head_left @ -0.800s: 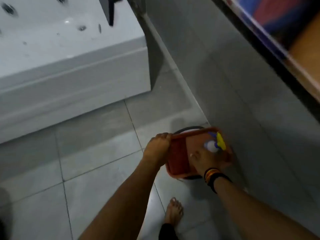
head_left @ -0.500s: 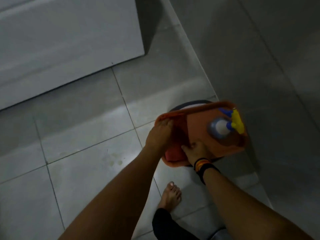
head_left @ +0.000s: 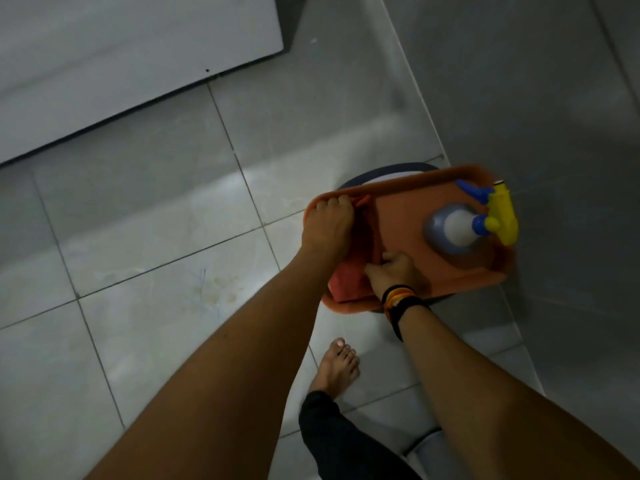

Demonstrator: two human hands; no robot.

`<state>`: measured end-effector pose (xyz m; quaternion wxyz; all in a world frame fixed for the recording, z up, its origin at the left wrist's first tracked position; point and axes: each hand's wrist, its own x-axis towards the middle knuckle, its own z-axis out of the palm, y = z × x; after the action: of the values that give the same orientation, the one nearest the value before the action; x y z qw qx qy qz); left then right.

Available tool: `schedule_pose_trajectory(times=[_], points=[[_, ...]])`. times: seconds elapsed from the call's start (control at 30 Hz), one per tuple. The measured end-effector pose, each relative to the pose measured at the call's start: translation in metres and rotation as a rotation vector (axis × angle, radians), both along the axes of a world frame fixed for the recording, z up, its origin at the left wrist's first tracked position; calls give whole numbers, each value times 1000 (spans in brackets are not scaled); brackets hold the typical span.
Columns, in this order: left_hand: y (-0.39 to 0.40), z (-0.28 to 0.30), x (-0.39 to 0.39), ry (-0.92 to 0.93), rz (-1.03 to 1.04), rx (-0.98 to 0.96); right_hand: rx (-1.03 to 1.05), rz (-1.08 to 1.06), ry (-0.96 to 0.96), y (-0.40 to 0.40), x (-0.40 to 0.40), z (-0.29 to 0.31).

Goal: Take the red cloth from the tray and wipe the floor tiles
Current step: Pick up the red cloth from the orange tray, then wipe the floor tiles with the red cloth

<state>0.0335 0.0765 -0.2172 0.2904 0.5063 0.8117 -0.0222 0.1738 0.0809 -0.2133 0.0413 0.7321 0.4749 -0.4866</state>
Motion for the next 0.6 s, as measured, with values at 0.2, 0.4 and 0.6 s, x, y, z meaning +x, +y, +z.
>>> schedule_pose_trajectory(times=[0.2,0.4,0.6], points=[[-12,35,-23,-127,85,-9,-130,-134,122,4,-12,31],[-102,86,-78,-352,283,132,-114,69,142,-25,-41,85],[-230,92,-125,-691,811,68,-97,304,170,-122,-99,96]])
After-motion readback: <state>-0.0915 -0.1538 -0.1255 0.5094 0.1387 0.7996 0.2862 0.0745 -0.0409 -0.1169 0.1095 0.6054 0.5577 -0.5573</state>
